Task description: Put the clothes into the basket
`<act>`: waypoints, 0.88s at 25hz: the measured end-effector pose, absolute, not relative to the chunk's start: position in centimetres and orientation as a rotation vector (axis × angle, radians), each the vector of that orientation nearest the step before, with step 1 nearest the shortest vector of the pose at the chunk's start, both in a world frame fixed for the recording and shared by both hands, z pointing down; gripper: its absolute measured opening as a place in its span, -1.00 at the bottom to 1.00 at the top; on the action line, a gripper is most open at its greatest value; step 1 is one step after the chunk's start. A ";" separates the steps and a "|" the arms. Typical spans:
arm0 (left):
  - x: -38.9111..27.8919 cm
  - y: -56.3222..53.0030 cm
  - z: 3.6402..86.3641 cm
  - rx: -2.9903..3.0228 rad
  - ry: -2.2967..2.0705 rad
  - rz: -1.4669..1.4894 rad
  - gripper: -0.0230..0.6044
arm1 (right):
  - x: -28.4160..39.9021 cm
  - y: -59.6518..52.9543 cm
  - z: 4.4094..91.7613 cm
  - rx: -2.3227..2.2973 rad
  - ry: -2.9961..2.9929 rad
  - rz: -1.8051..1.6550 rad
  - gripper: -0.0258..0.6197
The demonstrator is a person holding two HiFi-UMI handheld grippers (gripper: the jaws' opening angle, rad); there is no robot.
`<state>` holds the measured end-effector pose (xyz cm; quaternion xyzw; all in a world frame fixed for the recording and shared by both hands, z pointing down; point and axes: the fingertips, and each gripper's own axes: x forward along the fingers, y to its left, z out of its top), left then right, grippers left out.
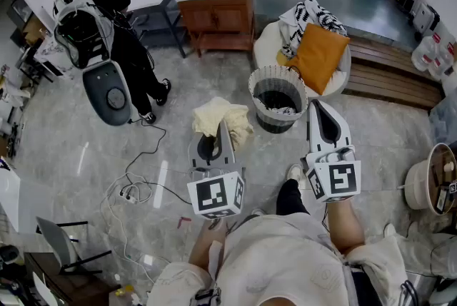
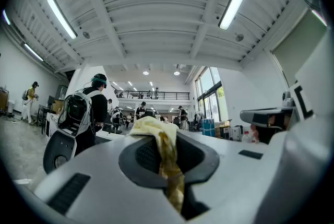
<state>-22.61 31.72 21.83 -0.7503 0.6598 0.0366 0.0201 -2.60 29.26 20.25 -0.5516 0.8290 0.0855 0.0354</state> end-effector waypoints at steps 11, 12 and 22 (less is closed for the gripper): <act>-23.1 33.4 21.8 -2.323 2.017 0.113 -0.83 | -2.5 30.4 21.7 -1.755 2.530 0.226 -0.96; -23.2 33.7 22.1 -2.329 2.012 0.111 -0.83 | -2.4 30.7 22.2 -1.762 2.524 0.217 -0.96; -20.7 31.9 24.0 -2.403 2.001 0.079 -0.83 | 0.6 29.3 25.1 -1.800 2.485 0.036 -0.96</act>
